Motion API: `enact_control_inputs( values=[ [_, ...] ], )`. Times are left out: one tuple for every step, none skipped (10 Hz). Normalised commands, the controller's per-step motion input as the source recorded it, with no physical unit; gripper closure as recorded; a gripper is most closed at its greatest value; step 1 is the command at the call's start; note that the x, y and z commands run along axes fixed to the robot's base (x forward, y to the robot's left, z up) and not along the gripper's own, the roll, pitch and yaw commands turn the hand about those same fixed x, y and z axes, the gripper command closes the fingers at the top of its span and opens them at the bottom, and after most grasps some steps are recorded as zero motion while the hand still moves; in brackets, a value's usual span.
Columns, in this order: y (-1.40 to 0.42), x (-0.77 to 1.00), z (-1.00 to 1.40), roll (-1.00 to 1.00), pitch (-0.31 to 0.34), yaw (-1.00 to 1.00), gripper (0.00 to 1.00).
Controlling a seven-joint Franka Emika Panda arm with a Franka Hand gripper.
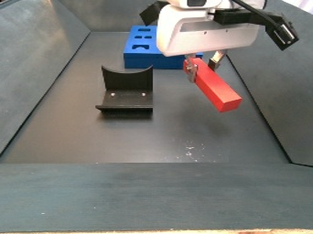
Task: Pick up the rectangle object. Move up. Place the rectangle object on the fixture. Regrasp the rectangle object. Move to above the board. Insert the rectangle object.
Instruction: Place the rectangle object on the fixture.
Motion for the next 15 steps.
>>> enact_control_inputs(
  values=[
    [0.0,0.0,1.0,0.02,0.018,0.01,1.0],
    [0.0,-0.01,1.0,0.03,0.039,0.0,1.0],
    [0.0,-0.02,1.0,0.04,0.042,-0.01,1.0],
    [0.01,-0.02,1.0,0.07,0.05,-0.02,1.0],
    [0.01,-0.03,1.0,0.09,0.056,-0.01,1.0],
    [0.01,-0.03,1.0,0.1,0.06,0.0,1.0],
    [0.01,-0.03,0.97,0.11,0.067,0.01,1.0],
    [0.0,-0.03,0.82,0.12,0.072,0.02,1.0],
    [0.0,-0.03,0.75,0.13,0.074,0.02,1.0],
    [0.0,-0.02,0.6,0.13,0.078,0.03,1.0],
    [0.0,-0.01,0.48,0.12,0.082,0.03,1.0],
    [0.01,-0.01,0.33,0.12,0.086,0.03,1.0],
    [0.01,0.0,0.21,0.11,0.088,0.03,1.0],
    [-0.25,1.0,-0.19,-0.01,0.139,-1.0,1.0],
    [-0.25,1.0,-0.22,-0.01,0.139,-1.0,1.0]
  ],
)
